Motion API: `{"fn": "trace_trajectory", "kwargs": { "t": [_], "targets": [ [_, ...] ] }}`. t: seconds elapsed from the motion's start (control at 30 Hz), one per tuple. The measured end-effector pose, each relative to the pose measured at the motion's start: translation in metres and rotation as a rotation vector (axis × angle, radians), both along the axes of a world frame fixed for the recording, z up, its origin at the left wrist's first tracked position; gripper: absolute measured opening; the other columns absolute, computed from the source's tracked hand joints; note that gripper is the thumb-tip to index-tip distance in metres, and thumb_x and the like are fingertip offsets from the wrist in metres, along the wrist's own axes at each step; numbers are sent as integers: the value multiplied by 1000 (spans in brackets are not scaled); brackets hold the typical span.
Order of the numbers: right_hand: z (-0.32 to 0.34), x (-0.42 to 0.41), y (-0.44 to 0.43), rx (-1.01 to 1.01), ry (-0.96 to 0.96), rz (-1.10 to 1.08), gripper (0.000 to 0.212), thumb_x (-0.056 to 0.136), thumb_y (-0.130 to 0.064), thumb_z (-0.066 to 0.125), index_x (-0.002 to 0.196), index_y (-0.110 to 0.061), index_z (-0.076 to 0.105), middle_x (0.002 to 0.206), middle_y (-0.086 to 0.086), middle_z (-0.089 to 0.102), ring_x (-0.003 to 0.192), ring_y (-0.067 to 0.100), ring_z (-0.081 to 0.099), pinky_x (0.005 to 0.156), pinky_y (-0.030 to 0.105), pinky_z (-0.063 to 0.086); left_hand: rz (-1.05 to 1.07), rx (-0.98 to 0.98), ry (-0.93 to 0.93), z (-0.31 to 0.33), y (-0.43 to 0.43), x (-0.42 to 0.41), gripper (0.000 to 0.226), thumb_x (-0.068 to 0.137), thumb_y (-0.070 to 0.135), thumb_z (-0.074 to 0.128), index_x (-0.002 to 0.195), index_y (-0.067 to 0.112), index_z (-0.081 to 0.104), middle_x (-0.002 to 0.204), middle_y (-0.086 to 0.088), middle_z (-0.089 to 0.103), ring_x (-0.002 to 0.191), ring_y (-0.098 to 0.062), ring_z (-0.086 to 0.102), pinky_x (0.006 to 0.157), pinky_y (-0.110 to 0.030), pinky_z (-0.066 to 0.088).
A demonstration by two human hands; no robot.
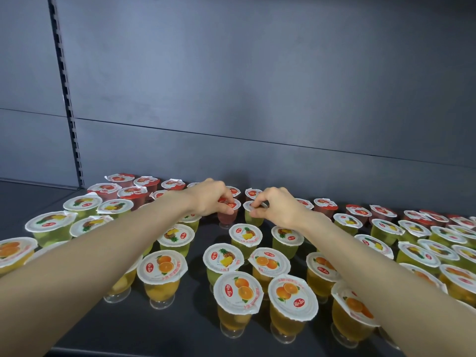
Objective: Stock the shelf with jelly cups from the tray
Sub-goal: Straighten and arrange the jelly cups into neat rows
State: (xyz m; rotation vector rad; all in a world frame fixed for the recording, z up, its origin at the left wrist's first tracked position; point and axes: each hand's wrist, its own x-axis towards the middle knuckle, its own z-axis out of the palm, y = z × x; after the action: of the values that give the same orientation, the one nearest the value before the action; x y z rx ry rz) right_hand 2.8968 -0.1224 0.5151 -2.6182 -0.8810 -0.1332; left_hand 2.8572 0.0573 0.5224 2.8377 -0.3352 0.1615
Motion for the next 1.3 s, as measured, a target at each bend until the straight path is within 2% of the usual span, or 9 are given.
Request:
{"fn": "trace_trajectory", "kwargs": {
  "t": [0.23, 0.37, 0.5, 0.57, 0.77, 0.87, 0.97, 1.13, 1.3],
  "targets": [
    [0, 1, -1, -8, -7, 1, 25, 91, -18, 62, 115, -12, 67, 120, 6, 62, 97, 16, 57, 77, 22, 40, 10, 4, -1, -1, -1, 0, 35, 92, 26, 58, 125, 13, 61, 128, -6, 58, 115, -22, 54, 89, -26, 41],
    [1, 1, -1, -44, -13, -4, 26, 91, -21, 62, 115, -14, 67, 119, 5, 64, 100, 18, 59, 78, 24, 44, 27, 31, 9, -1, 2, 0, 37, 91, 32, 59, 123, 14, 62, 128, -5, 60, 113, -22, 57, 96, -36, 47],
    [8, -5, -5, -102, -88, -28, 29, 92, -27, 60, 120, -17, 64, 121, 5, 63, 101, 21, 61, 82, 30, 51, 35, 29, -40, 7, 1, -7, 34, 91, 38, 56, 114, 14, 66, 116, -4, 65, 101, -19, 60, 89, -37, 50],
    [13, -12, -10, -92, -150, -56, 33, 93, -26, 60, 125, -19, 60, 124, 5, 61, 104, 21, 61, 83, 32, 53, 35, 24, -91, 13, -2, -14, 33, 92, 36, 56, 115, 14, 65, 115, -4, 63, 102, -19, 59, 87, -35, 50],
    [25, -42, -30, -70, -189, -53, 31, 92, -26, 60, 122, -19, 60, 123, 3, 59, 102, 19, 59, 80, 27, 51, -48, -41, -122, 21, -17, -44, 29, 93, 32, 55, 113, 15, 66, 115, -2, 65, 102, -17, 60, 90, -35, 50],
    [23, -60, -42, -46, -171, -42, 32, 92, -24, 60, 123, -19, 60, 122, 2, 57, 99, 16, 58, 79, 24, 51, -99, -69, -81, 17, -26, -58, 31, 92, 30, 58, 118, 16, 64, 119, 0, 63, 105, -14, 58, 88, -28, 48],
    [18, -71, -53, -39, -136, -28, 34, 91, -24, 62, 124, -18, 60, 119, 2, 59, 91, 9, 53, 71, 18, 45, -126, -77, -12, 14, -33, -69, 34, 91, 30, 60, 121, 15, 62, 122, 0, 61, 108, -13, 58, 89, -26, 50],
    [14, -74, -62, -41, -73, -37, 36, 91, -35, 61, 123, -20, 60, 120, 1, 59, 98, 13, 57, 78, 25, 52, -151, -55, 78, 16, -38, -76, 36, 91, 30, 60, 122, 12, 62, 121, -1, 62, 109, -14, 58, 90, -26, 50],
    [12, -72, -62, -75, -40, -3, 31, 92, -29, 60, 120, -18, 62, 118, 0, 62, 92, 8, 53, 74, 20, 47, -149, -7, 115, 15, -43, -72, 39, 92, 25, 58, 129, 13, 57, 130, -1, 58, 116, -15, 55, 88, -22, 46]
  ]
}}
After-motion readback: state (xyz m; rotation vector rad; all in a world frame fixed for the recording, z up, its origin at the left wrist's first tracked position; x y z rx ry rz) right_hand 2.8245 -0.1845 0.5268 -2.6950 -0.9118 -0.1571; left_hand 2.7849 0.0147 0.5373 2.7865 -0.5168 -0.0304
